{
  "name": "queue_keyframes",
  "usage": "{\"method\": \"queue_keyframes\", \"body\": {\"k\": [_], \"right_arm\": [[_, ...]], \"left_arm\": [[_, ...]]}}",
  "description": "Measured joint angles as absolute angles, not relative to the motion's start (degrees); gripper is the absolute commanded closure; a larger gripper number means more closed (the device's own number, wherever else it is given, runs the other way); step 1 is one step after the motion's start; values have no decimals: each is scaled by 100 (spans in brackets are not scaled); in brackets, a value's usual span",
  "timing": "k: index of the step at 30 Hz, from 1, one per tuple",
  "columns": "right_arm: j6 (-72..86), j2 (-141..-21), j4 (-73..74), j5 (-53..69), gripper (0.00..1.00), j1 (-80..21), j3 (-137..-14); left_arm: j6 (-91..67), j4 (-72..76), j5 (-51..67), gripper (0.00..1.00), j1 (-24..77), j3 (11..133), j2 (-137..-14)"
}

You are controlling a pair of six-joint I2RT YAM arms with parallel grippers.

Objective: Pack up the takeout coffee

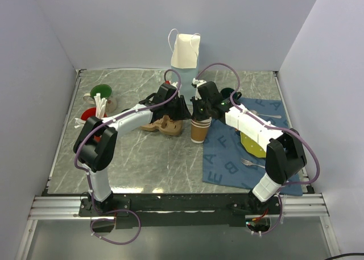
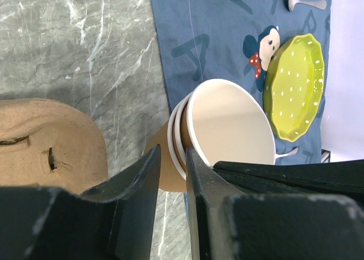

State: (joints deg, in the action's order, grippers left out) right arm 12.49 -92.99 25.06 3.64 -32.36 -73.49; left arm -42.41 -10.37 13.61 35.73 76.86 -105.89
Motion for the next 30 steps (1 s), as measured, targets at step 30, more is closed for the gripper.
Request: {"method": "queue_keyframes", "body": {"k": [30], "right_arm": [[1039, -9268, 2150, -45, 100, -3227, -7682]], "left_arm": [[-3986, -1835, 1103, 66, 3417, 7734, -10571]]}}
